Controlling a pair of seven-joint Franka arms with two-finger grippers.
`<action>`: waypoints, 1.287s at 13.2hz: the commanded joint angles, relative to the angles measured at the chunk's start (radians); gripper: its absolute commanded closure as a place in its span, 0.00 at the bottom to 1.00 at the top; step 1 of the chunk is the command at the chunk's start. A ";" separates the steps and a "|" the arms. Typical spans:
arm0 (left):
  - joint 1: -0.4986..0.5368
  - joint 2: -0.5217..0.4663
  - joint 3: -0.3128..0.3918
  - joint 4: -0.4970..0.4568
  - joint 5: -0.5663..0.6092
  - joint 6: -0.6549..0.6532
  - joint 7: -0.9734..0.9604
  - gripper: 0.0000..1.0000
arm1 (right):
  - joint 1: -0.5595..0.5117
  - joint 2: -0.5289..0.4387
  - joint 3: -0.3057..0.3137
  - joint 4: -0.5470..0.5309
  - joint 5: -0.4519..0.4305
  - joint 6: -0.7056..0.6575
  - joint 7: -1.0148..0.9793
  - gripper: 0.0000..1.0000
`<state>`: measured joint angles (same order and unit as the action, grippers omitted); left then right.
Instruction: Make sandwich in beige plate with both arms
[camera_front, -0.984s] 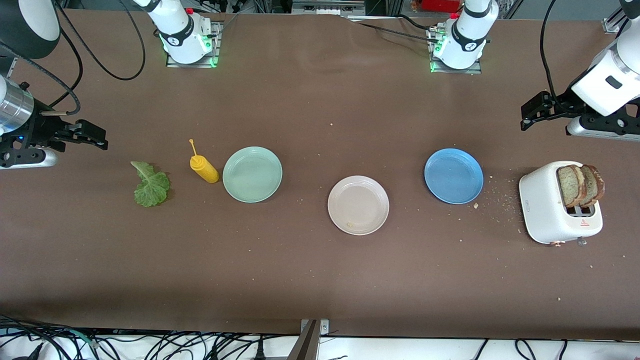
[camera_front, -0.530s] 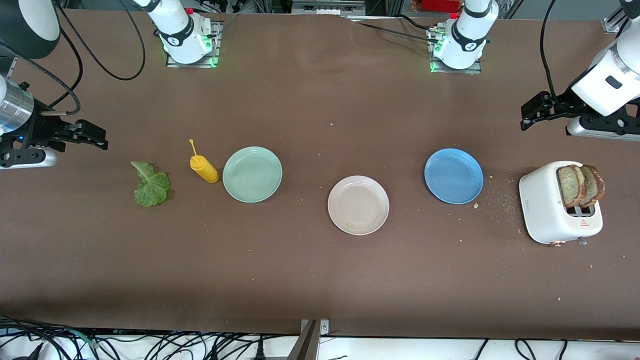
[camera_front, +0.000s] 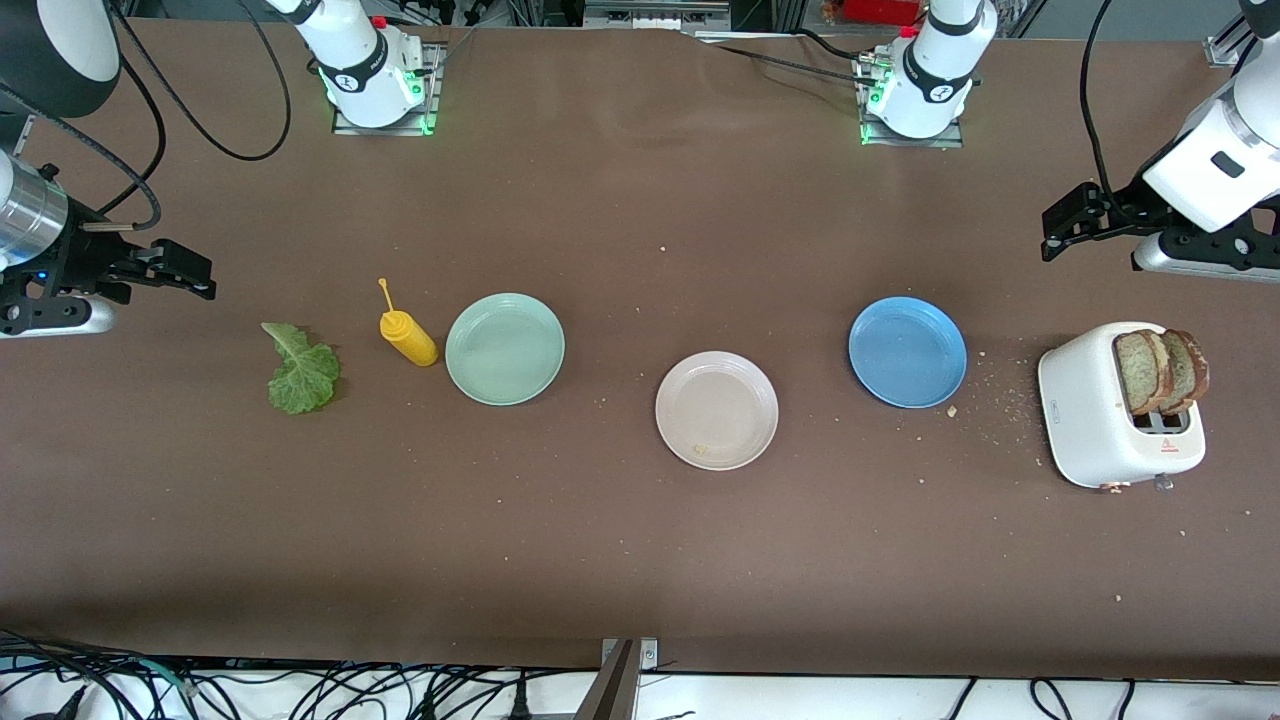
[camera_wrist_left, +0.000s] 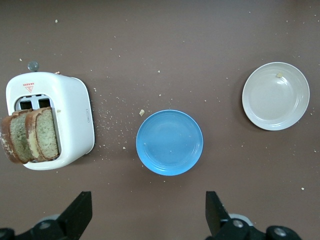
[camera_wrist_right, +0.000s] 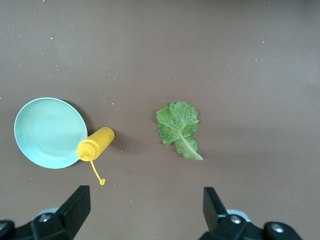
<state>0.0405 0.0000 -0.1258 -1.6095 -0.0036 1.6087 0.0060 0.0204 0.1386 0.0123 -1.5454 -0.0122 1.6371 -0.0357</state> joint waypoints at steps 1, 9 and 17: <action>0.010 0.003 -0.006 0.019 -0.010 -0.007 0.014 0.00 | 0.000 -0.007 0.000 0.005 0.011 -0.016 0.002 0.00; 0.021 0.029 0.005 0.023 0.132 -0.003 0.022 0.00 | 0.000 -0.007 0.000 0.005 0.011 -0.017 0.002 0.00; 0.192 0.119 0.011 0.052 0.129 -0.001 0.108 0.00 | 0.000 -0.007 0.000 0.005 0.011 -0.017 0.002 0.00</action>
<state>0.1715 0.0681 -0.1052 -1.6046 0.1112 1.6127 0.0352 0.0203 0.1386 0.0123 -1.5454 -0.0122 1.6361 -0.0357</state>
